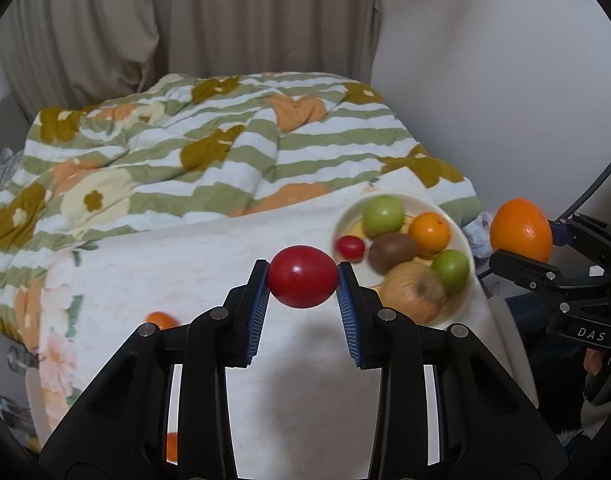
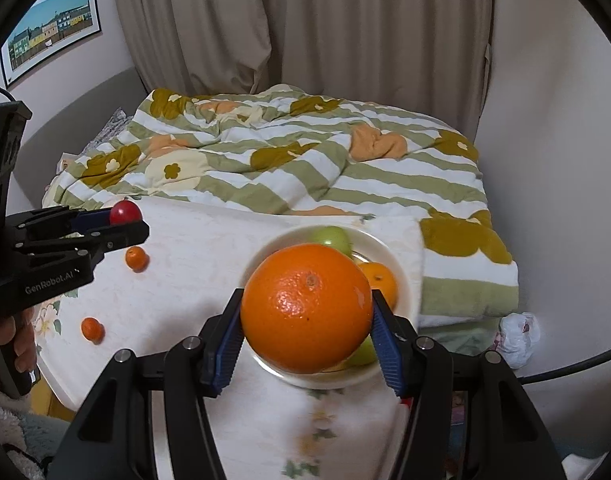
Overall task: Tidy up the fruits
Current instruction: 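Carry the cherry tomato with the left tool while the right tool carries the orange to the plate, then release the cherry tomato onto the plate while the right tool releases the orange there, then withdraw both open tools from the plate toward the two mandarins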
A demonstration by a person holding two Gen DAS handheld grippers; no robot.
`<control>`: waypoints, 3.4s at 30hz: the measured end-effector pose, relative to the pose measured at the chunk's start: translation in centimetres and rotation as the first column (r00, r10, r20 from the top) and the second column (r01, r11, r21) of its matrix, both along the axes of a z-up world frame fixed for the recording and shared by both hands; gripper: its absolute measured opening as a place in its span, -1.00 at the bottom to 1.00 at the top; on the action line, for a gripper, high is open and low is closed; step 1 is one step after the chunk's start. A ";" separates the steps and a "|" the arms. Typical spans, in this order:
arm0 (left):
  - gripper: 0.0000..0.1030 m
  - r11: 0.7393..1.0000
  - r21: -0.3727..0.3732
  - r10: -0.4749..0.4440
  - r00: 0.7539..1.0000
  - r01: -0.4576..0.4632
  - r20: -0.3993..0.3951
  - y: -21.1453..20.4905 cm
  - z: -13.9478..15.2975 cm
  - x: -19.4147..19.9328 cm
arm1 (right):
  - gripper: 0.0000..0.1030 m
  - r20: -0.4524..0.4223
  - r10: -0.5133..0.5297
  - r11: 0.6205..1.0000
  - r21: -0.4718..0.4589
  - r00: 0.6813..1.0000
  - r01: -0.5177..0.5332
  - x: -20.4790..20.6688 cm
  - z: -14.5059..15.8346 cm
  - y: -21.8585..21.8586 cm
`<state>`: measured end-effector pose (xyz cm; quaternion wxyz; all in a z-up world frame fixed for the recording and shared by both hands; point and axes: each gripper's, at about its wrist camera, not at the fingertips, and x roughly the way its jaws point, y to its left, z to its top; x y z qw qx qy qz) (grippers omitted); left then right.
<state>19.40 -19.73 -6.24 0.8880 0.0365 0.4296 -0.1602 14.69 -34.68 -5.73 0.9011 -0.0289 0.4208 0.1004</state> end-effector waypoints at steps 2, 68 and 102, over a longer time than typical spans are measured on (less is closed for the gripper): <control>-0.20 1.000 0.001 -0.009 1.000 0.009 -0.012 -1.2 -0.3 0.4 | 0.06 -0.001 -0.007 1.000 0.008 1.000 0.007 0.2 -0.1 -1.4; 1.00 0.985 0.153 0.103 0.982 -0.079 -0.156 2.3 -4.3 3.0 | 0.36 -0.109 -0.058 0.988 0.134 0.992 0.073 6.2 -7.5 -3.1; 1.00 0.962 0.119 0.244 0.969 -0.246 0.031 11.0 2.1 -6.1 | 0.83 0.050 0.006 0.999 0.047 0.999 -0.009 -0.6 0.7 1.5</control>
